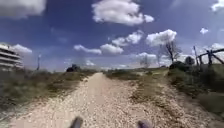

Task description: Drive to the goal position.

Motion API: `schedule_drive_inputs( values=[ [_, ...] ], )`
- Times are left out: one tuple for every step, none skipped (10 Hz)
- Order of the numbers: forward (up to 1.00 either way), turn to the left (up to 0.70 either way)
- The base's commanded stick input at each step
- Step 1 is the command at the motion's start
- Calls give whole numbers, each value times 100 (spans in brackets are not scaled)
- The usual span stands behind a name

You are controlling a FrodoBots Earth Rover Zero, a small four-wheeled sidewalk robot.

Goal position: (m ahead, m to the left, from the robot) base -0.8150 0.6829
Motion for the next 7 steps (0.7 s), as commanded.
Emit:
schedule_drive_inputs(
  values=[
    [100,5],
    [100,19],
    [100,27],
    [100,27],
    [100,27],
    [100,27],
    [100,27]
  ],
)
